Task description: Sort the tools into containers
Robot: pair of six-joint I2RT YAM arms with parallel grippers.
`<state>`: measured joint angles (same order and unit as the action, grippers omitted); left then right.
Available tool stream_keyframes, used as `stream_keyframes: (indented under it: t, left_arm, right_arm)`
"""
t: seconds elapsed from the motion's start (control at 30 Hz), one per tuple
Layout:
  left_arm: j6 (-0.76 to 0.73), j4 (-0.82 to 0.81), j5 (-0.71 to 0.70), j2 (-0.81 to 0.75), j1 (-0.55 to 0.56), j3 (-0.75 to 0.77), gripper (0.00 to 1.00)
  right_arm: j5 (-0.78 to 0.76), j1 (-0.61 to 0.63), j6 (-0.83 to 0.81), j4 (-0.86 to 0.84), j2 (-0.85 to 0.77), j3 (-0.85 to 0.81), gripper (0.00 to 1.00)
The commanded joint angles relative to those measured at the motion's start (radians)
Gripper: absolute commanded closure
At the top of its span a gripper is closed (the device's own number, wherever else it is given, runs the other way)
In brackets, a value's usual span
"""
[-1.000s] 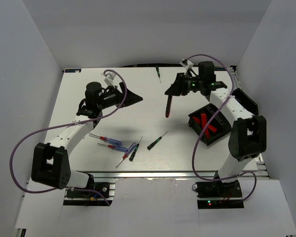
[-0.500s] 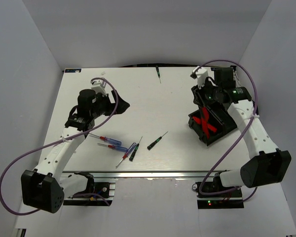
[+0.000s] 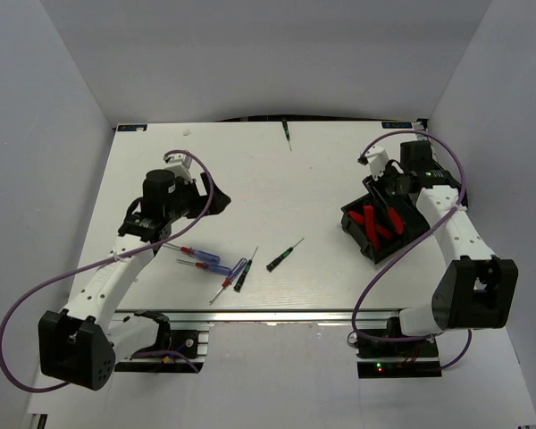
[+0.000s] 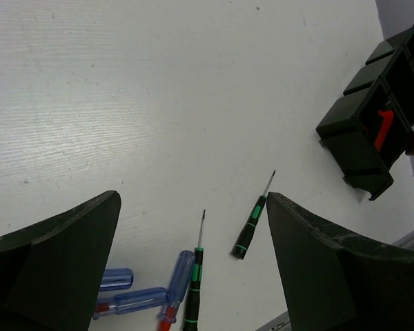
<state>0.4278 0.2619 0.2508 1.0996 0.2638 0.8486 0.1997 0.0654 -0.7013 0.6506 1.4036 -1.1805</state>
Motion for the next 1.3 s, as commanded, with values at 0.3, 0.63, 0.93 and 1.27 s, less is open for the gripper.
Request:
stream_keyframes:
  t: [0.3, 0.63, 0.93, 1.27]
  left_arm:
    - [0.017, 0.003, -0.005, -0.066, -0.006, -0.052, 0.02]
    - [0.008, 0.011, -0.008, -0.058, -0.006, -0.040, 0.02]
    - [-0.003, 0.023, -0.018, -0.053, -0.008, -0.026, 0.02]
    - [0.028, 0.059, -0.041, -0.073, -0.009, -0.031, 0.02]
  right_arm:
    - [0.110, -0.010, -0.020, -0.101, 0.041, 0.044, 0.64]
    - [0.158, -0.053, -0.043, -0.065, 0.069, -0.022, 0.16]
    - [0.317, -0.052, 0.106, 0.001, 0.224, -0.310, 0.11]
    - [0.042, 0.169, 0.624, -0.127, 0.667, -0.764, 0.11]
